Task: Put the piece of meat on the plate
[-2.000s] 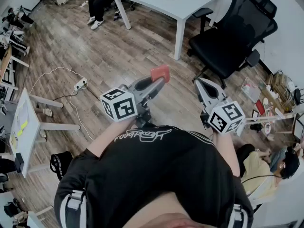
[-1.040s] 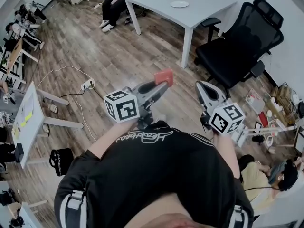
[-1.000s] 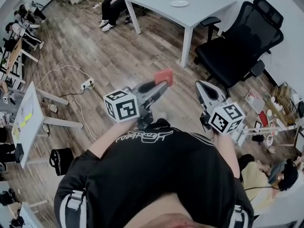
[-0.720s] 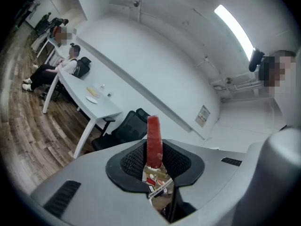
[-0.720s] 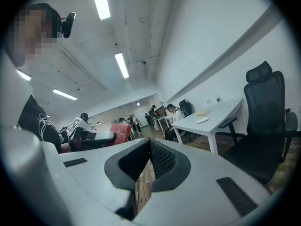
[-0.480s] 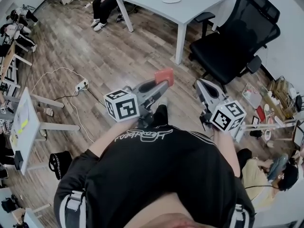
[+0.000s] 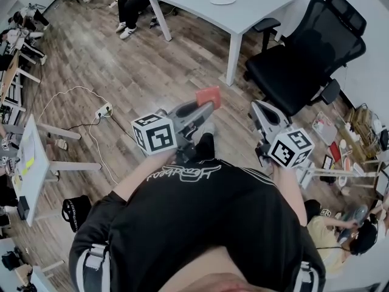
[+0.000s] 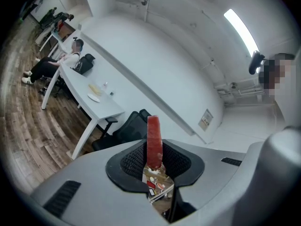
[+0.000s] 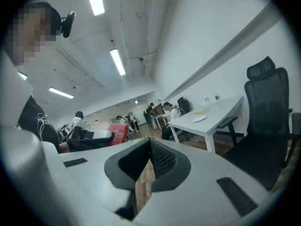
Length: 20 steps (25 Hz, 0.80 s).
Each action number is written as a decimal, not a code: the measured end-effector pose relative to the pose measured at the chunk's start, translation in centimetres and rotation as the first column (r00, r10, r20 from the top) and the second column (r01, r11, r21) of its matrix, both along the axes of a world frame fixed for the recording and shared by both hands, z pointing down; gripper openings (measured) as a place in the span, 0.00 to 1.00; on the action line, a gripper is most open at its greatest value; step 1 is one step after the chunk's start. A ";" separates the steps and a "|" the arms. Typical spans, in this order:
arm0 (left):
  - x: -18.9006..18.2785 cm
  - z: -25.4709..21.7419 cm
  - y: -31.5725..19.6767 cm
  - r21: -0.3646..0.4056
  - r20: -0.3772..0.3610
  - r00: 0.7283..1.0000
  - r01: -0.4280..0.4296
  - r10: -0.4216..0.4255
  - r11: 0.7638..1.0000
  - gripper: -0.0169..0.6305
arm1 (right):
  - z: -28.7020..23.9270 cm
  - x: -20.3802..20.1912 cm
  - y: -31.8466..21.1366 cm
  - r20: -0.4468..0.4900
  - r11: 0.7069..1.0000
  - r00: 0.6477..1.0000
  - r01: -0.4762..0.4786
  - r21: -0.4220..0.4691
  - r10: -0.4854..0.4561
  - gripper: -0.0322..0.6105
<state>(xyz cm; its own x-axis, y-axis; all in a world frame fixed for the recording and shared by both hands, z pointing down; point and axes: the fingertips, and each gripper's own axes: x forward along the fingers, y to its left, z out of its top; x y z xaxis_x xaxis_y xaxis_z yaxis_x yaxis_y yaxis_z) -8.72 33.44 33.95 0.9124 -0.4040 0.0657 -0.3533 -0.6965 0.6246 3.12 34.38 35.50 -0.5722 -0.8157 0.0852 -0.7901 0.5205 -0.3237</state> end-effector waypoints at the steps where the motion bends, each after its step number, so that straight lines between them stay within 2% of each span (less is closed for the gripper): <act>1: 0.2 0.2 -0.8 -0.003 0.002 1.000 -0.002 0.002 1.000 0.17 | 0.3 0.2 -0.8 0.004 1.000 1.000 -0.002 -0.003 0.002 0.06; 8: 2.2 1.2 -8.4 -0.040 0.011 0.999 -0.035 0.036 0.999 0.17 | 1.5 2.1 -7.7 0.020 0.998 0.999 -0.037 -0.041 0.038 0.06; 20: 7.3 0.4 -27.6 -0.081 0.021 0.995 -0.095 0.097 0.992 0.17 | 0.9 7.2 -26.0 0.035 0.991 0.993 -0.105 -0.082 0.109 0.06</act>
<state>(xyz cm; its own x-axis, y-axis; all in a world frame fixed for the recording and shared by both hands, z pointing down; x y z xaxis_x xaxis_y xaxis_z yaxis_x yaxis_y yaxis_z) -1.44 5.79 34.33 0.9445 -0.3069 0.1171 -0.3030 -0.6766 0.6711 10.36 8.36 36.38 -0.4862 -0.8639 0.1315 -0.8257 0.4048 -0.3929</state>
